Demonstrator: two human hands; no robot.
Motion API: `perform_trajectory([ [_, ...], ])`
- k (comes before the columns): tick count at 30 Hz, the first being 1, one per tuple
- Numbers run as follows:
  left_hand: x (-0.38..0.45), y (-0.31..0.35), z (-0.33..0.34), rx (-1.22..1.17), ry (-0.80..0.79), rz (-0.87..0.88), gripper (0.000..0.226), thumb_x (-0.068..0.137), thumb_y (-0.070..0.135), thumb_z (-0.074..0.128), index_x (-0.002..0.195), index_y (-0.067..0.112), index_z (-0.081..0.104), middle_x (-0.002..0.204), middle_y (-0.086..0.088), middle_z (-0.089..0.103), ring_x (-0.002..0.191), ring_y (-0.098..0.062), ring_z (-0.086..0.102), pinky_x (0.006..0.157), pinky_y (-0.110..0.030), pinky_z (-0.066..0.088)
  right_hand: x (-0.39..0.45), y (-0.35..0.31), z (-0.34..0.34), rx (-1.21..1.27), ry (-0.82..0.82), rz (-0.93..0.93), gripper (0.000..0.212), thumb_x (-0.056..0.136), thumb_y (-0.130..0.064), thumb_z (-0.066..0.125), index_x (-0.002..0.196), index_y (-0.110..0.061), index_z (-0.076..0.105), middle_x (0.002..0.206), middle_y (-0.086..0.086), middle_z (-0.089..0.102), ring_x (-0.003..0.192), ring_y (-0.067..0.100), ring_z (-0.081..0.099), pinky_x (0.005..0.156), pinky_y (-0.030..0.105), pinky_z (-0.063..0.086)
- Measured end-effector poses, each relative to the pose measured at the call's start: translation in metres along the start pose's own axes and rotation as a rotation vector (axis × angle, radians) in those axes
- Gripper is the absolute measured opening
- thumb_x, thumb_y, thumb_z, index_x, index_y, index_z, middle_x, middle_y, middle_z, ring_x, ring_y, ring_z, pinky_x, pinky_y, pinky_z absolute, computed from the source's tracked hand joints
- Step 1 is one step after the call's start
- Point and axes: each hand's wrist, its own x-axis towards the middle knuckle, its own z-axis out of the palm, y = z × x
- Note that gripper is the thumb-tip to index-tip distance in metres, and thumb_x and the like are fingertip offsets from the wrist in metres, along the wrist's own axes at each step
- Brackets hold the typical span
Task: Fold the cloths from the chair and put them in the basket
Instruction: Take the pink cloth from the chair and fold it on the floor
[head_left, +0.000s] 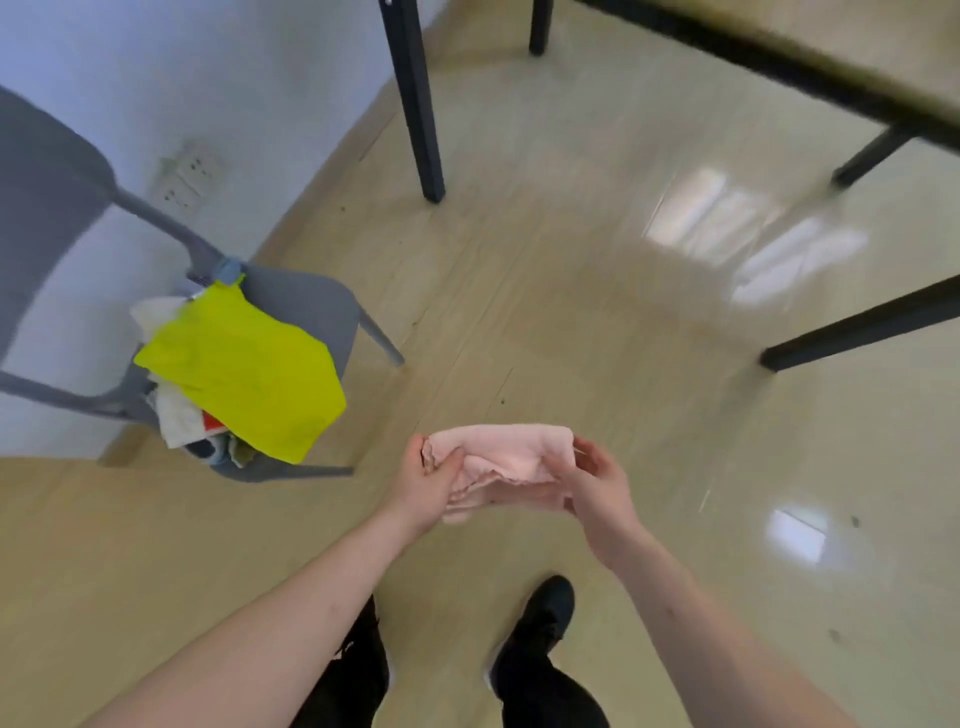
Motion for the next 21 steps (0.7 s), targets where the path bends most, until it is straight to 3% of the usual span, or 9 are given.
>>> perform_trajectory([
  [4,-0.088,0.141,0.008,-0.015,-0.099,0.085,0.023,0.098,0.005,0.063,0.112,-0.009,0.052,0.096,-0.009,0.061,0.078,-0.006,0.059,0.064,-0.011,0.048,-0.095,-0.110,-0.066,0.000,-0.124,0.041,0.041,0.086,-0.040,0.076,0.123,-0.025,0.067,0.111,-0.002,0.077,0.102,0.021,0.074,0.084,0.038,0.062],
  [7,-0.131,0.227,0.017,0.023,-0.179,0.163,0.021,0.098,0.004,0.065,0.111,-0.008,0.054,0.090,-0.005,0.064,0.069,0.002,0.061,0.063,-0.014,0.049,-0.149,-0.180,-0.122,0.019,-0.139,-0.030,0.029,0.091,-0.022,0.075,0.119,-0.020,0.069,0.113,0.004,0.076,0.104,0.025,0.074,0.083,0.042,0.064],
  [14,-0.181,0.369,0.052,0.141,-0.325,0.314,0.025,0.089,0.011,0.076,0.102,0.009,0.055,0.085,-0.003,0.064,0.075,-0.016,0.059,0.066,-0.036,0.050,-0.204,-0.303,-0.227,0.052,0.006,-0.280,0.034,0.087,-0.013,0.078,0.119,-0.014,0.068,0.106,0.009,0.077,0.096,0.026,0.076,0.084,0.040,0.063],
  [18,-0.179,0.435,0.084,0.214,-0.402,0.344,0.024,0.091,0.006,0.070,0.111,0.009,0.056,0.092,-0.005,0.064,0.074,-0.015,0.060,0.058,-0.022,0.051,-0.203,-0.365,-0.262,0.059,0.043,-0.382,0.028,0.088,-0.011,0.077,0.115,-0.016,0.070,0.099,0.005,0.078,0.090,0.020,0.074,0.080,0.034,0.058],
  [21,-0.160,0.479,0.108,0.249,-0.433,0.392,0.016,0.094,0.012,0.068,0.107,0.007,0.061,0.088,-0.003,0.065,0.070,-0.011,0.059,0.059,-0.021,0.051,-0.192,-0.410,-0.285,0.058,0.083,-0.447,0.025,0.090,-0.008,0.075,0.111,-0.019,0.072,0.095,0.002,0.078,0.086,0.016,0.073,0.078,0.032,0.058],
])
